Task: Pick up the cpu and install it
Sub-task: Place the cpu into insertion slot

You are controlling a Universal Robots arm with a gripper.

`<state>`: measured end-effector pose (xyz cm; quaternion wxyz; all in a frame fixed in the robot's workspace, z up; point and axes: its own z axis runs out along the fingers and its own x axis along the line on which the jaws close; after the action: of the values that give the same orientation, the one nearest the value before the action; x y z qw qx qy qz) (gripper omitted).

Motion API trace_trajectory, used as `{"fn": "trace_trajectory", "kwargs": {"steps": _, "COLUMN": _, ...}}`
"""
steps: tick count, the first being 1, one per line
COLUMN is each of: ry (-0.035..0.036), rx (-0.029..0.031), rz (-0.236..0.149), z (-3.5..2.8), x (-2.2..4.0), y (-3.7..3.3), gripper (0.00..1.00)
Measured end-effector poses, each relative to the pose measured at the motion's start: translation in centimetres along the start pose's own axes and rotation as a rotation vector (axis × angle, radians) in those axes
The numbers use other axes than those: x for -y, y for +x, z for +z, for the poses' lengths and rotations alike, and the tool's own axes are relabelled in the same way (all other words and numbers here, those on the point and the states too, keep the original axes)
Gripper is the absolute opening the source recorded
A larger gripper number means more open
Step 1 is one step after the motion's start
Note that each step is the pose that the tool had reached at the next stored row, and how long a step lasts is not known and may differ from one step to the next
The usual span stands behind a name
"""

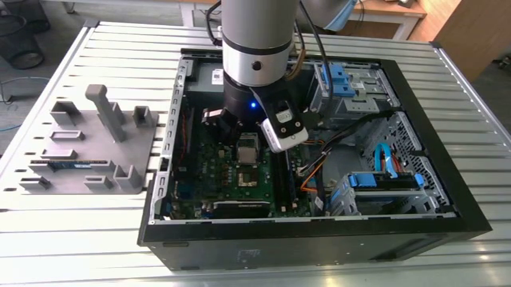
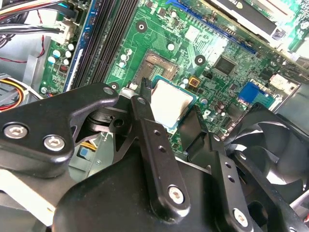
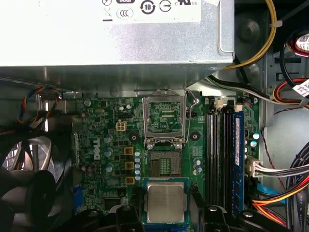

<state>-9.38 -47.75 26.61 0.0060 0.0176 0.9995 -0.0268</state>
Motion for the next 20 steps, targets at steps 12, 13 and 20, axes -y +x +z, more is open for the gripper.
{"fn": "trace_trajectory", "kwargs": {"steps": 12, "ry": 0.007, "rx": 0.0002, "rz": 0.0, "z": 0.08, "x": 0.0, "y": 0.0, "gripper": 0.47}}
{"fn": "trace_trajectory", "kwargs": {"steps": 13, "ry": 0.0075, "rx": 0.0003, "rz": 0.0, "z": 0.08, "x": -0.01, "y": 0.0, "gripper": 0.47}}
{"fn": "trace_trajectory", "kwargs": {"steps": 20, "ry": 0.009, "rx": 0.0003, "rz": 0.0, "z": 0.37, "x": -0.02, "y": 0.01, "gripper": 0.47}}
